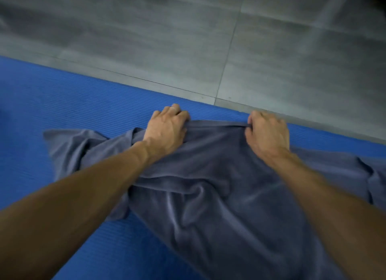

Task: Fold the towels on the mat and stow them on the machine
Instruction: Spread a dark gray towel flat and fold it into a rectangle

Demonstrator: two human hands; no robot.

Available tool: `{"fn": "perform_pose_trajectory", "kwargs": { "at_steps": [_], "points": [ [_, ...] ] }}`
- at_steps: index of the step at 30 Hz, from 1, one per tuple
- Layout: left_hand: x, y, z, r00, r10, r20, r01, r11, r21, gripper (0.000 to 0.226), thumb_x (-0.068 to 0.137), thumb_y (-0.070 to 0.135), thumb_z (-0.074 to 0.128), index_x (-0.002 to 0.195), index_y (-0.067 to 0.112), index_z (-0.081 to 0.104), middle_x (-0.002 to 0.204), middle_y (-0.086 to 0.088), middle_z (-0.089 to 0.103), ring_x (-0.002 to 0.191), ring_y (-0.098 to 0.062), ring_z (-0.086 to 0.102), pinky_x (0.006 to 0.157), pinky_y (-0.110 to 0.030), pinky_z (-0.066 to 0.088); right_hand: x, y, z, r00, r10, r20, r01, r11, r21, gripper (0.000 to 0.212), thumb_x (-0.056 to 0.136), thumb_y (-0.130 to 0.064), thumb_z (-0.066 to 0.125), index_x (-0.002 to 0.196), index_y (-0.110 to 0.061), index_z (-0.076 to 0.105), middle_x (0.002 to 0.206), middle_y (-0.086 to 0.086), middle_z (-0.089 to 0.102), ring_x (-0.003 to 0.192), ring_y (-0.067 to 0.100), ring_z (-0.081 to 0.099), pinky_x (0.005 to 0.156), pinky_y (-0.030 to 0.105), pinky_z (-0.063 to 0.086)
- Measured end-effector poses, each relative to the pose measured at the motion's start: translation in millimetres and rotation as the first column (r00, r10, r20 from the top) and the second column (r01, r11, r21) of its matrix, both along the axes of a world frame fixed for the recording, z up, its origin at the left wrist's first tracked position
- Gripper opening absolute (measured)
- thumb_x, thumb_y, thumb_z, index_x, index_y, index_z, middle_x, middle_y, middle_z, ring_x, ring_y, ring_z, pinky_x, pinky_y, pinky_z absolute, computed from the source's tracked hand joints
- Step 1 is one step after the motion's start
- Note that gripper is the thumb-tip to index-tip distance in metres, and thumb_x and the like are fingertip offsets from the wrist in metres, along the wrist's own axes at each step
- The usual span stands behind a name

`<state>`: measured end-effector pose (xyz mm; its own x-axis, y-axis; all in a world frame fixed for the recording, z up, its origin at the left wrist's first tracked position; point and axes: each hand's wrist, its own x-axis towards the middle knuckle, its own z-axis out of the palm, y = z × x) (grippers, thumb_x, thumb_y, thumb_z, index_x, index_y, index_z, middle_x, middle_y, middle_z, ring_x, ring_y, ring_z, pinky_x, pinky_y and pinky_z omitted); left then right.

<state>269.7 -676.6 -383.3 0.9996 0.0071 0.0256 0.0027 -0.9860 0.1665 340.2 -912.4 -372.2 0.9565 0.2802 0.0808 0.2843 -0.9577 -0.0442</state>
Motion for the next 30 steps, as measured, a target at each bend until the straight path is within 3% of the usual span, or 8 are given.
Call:
{"fn": "perform_pose_trajectory", "kwargs": {
  "at_steps": [3, 6, 8, 14, 19, 24, 27, 30],
  "points": [
    [1, 24, 7, 0.999, -0.028, -0.043, 0.024, 0.996, -0.08, 0.049, 0.089, 0.037, 0.057, 0.134, 0.02, 0.048, 0.13, -0.005, 0.047, 0.122, -0.026, 0.045, 0.098, -0.042, 0.035, -6, 36, 0, 0.999, 0.021, -0.024, -0.027, 0.965, -0.262, 0.031, 0.088, -0.019, 0.058, 0.119, -0.016, 0.05, 0.119, 0.008, 0.055, 0.112, 0.03, 0.048, 0.09, 0.043, 0.038],
    [-38, 86, 6, 0.999, -0.025, 0.041, 0.028, 0.996, -0.08, 0.049, 0.089, 0.042, 0.049, 0.13, 0.017, 0.053, 0.123, -0.007, 0.055, 0.116, -0.03, 0.05, 0.094, -0.044, 0.04, -33, 101, -1, 0.947, 0.317, -0.055, -0.32, 0.945, -0.06, 0.041, 0.086, -0.016, 0.059, 0.126, -0.018, 0.049, 0.121, 0.007, 0.051, 0.109, 0.031, 0.05, 0.088, 0.045, 0.041],
    [-68, 129, 2, 0.999, 0.01, 0.044, -0.005, 0.994, -0.111, 0.052, 0.087, 0.045, 0.037, 0.125, 0.016, 0.058, 0.118, -0.008, 0.059, 0.11, -0.032, 0.055, 0.09, -0.045, 0.045, -59, 139, -1, 0.833, 0.55, -0.063, -0.544, 0.835, 0.088, 0.051, 0.08, -0.011, 0.063, 0.129, -0.019, 0.051, 0.118, 0.007, 0.051, 0.102, 0.032, 0.054, 0.08, 0.043, 0.043],
    [-136, 209, -16, 0.982, -0.1, -0.161, 0.053, 0.96, -0.275, 0.055, 0.079, 0.029, 0.028, 0.119, 0.016, 0.063, 0.129, -0.005, 0.059, 0.127, -0.021, 0.048, 0.115, -0.038, 0.028, -119, 187, -23, 0.434, 0.901, -0.003, -0.899, 0.433, -0.073, 0.032, 0.078, -0.013, 0.055, 0.105, -0.022, 0.068, 0.107, 0.004, 0.061, 0.084, 0.023, 0.057, 0.063, 0.036, 0.043],
    [-152, 217, -9, 0.952, -0.087, -0.294, -0.019, 0.94, -0.34, 0.059, 0.074, 0.027, 0.043, 0.132, 0.028, 0.053, 0.138, 0.006, 0.05, 0.128, -0.013, 0.043, 0.104, -0.035, 0.04, -116, 197, -23, 0.579, 0.804, -0.14, -0.798, 0.593, 0.108, 0.014, 0.089, -0.026, 0.06, 0.096, -0.023, 0.072, 0.103, -0.003, 0.06, 0.084, 0.019, 0.059, 0.067, 0.037, 0.05],
    [-170, 224, 0, 0.943, 0.059, -0.328, -0.156, 0.947, -0.279, 0.02, 0.079, 0.04, 0.054, 0.096, 0.03, 0.058, 0.097, 0.01, 0.064, 0.096, -0.011, 0.059, 0.083, -0.031, 0.045, -114, 221, 12, 0.763, 0.493, -0.419, -0.187, 0.788, 0.587, 0.018, 0.095, -0.014, 0.049, 0.083, -0.009, 0.062, 0.075, -0.004, 0.066, 0.068, 0.013, 0.059, 0.064, 0.034, 0.049],
    [-183, 222, 8, 0.865, 0.276, -0.419, -0.498, 0.578, -0.647, 0.013, 0.092, 0.012, 0.058, 0.079, 0.014, 0.059, 0.076, 0.001, 0.062, 0.073, -0.014, 0.057, 0.071, -0.03, 0.049, -95, 242, 37, 0.769, 0.365, -0.525, 0.114, 0.73, 0.674, 0.019, 0.09, -0.015, 0.052, 0.073, -0.006, 0.058, 0.06, -0.002, 0.054, 0.056, 0.011, 0.047, 0.054, 0.028, 0.039],
    [-201, 235, 11, 0.711, 0.384, -0.59, -0.676, 0.142, -0.723, 0.012, 0.092, 0.007, 0.058, 0.082, 0.006, 0.064, 0.082, -0.011, 0.067, 0.079, -0.024, 0.062, 0.079, -0.037, 0.054, -70, 272, 58, 0.733, 0.346, -0.586, 0.245, 0.668, 0.702, 0.023, 0.087, -0.01, 0.049, 0.065, -0.006, 0.056, 0.053, 0.004, 0.048, 0.046, 0.016, 0.041, 0.044, 0.026, 0.035]
  ]
}}
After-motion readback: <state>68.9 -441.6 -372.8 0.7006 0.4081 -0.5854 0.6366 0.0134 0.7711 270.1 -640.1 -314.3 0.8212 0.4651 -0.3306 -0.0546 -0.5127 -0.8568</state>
